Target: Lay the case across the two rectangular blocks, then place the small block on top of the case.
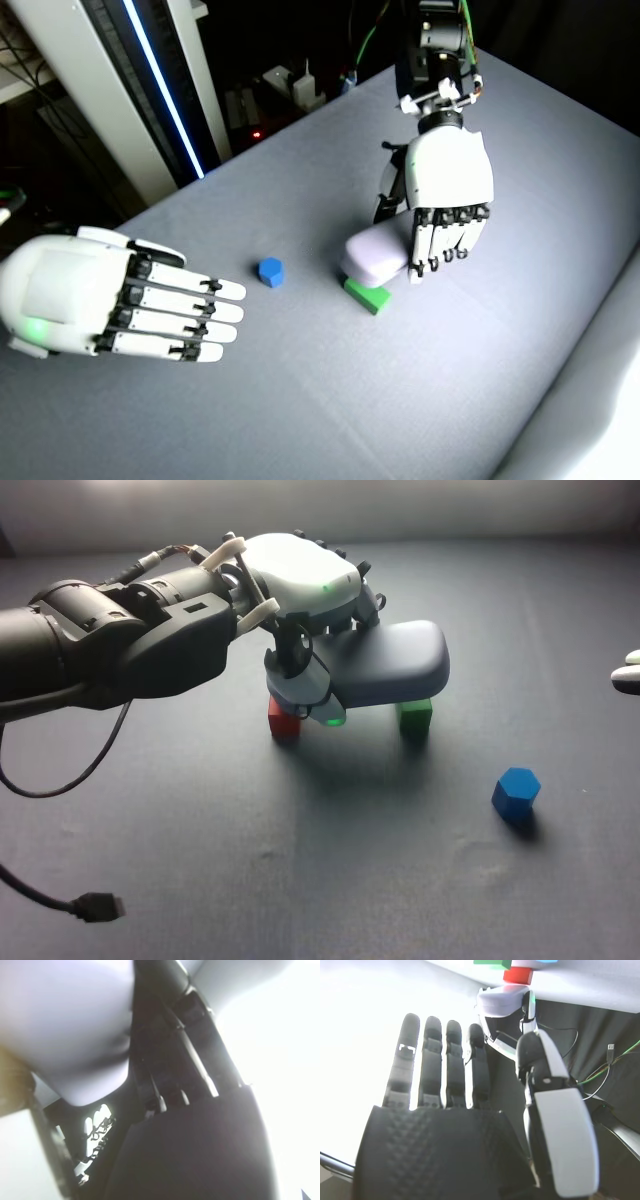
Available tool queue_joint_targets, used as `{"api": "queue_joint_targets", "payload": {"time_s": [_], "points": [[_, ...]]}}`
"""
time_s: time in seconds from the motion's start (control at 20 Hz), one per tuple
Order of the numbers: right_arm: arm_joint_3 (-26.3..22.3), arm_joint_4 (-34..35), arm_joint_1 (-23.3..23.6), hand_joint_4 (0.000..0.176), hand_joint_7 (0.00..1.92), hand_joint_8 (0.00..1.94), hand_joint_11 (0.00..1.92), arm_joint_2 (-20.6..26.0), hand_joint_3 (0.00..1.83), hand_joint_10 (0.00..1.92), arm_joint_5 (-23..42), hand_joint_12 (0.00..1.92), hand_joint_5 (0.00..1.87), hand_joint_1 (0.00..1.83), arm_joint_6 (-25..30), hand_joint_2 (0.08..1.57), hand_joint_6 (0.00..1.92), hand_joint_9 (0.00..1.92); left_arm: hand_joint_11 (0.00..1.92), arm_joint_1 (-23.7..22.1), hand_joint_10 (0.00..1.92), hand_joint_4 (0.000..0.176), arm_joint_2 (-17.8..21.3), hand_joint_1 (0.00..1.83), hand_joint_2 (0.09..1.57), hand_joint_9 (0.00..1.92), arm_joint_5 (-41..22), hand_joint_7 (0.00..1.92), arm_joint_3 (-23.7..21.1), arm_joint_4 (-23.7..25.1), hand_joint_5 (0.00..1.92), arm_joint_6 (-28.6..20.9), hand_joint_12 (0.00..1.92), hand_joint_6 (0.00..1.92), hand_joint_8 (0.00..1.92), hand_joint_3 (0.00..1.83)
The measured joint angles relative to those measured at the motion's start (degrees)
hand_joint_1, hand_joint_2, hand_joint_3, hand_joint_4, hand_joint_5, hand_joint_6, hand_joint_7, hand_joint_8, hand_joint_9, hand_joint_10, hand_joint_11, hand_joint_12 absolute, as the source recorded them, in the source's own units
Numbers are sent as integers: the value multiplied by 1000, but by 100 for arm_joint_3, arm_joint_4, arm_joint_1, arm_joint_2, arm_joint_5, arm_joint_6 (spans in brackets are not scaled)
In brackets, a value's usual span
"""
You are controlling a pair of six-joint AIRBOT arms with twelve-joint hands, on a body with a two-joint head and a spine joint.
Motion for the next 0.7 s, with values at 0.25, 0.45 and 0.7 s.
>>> {"api": "queue_joint_targets", "payload": {"time_s": [0.25,0.45,0.7], "points": [[22,-11,0,0,391,0,27,-2,0,1,-13,814,456,692,13,1295,1,345,984,0,73,0,-22,1253,1077,1383,15,1126,33,-90,1004,90,1114,827,877,0],[22,-11,0,0,411,6,42,-4,0,7,-22,822,471,720,17,1291,5,365,937,0,85,0,-22,1243,1081,1360,24,1095,33,-109,1014,111,1169,833,908,1],[22,-11,0,0,409,2,58,-13,0,5,-24,831,466,745,20,1289,1,374,976,0,107,0,-15,1260,1088,1359,57,1098,33,-116,984,155,1167,808,969,0]]}}
